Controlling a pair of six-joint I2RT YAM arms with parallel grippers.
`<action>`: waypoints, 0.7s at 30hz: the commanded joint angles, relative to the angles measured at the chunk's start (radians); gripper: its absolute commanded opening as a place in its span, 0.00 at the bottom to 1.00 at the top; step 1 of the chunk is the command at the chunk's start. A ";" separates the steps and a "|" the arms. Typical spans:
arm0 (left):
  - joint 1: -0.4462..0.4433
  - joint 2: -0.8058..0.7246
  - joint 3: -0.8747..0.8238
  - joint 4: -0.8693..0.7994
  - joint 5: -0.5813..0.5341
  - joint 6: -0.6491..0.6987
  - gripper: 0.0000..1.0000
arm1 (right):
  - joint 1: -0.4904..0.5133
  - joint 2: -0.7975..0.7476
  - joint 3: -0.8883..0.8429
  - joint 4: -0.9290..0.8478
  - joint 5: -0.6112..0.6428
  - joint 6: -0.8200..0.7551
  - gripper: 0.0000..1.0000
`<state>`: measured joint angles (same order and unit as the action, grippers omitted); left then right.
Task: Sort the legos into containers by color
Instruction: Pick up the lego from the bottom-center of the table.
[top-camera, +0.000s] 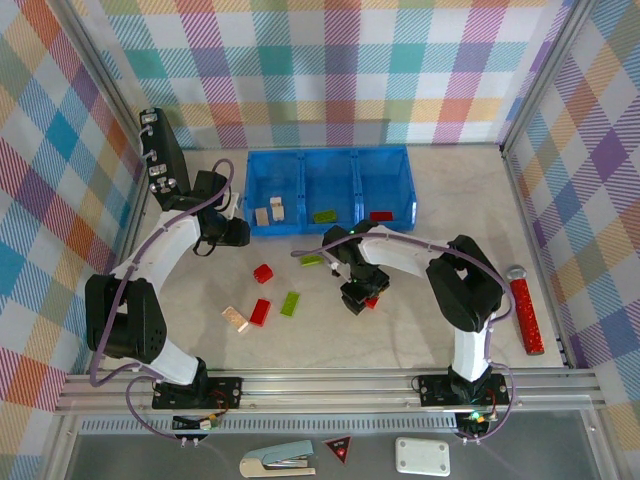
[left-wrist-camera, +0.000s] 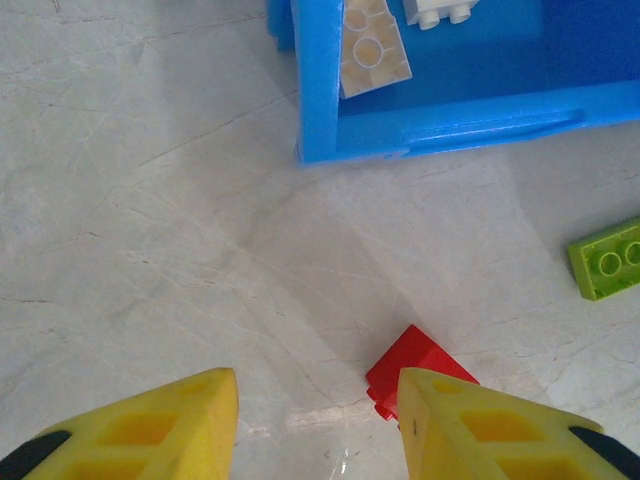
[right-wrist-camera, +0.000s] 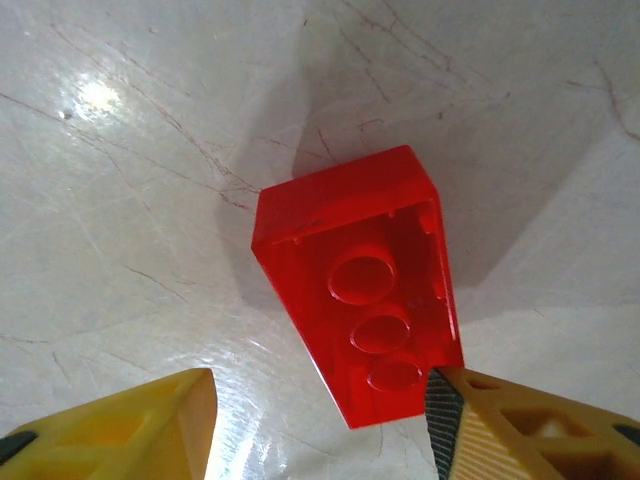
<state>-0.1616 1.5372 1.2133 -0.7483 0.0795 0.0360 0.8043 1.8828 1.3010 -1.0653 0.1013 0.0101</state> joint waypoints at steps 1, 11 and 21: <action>-0.004 -0.032 -0.015 0.013 -0.009 0.012 0.46 | 0.001 0.011 -0.017 0.009 0.003 -0.001 0.56; -0.004 -0.030 -0.015 0.012 -0.014 0.012 0.45 | 0.001 -0.006 -0.001 -0.012 0.034 0.002 0.53; -0.004 -0.027 -0.014 0.013 -0.015 0.012 0.45 | 0.001 -0.060 0.003 0.013 0.027 0.014 0.57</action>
<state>-0.1616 1.5372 1.2133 -0.7486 0.0765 0.0395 0.8043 1.8519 1.2957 -1.0542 0.1276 0.0143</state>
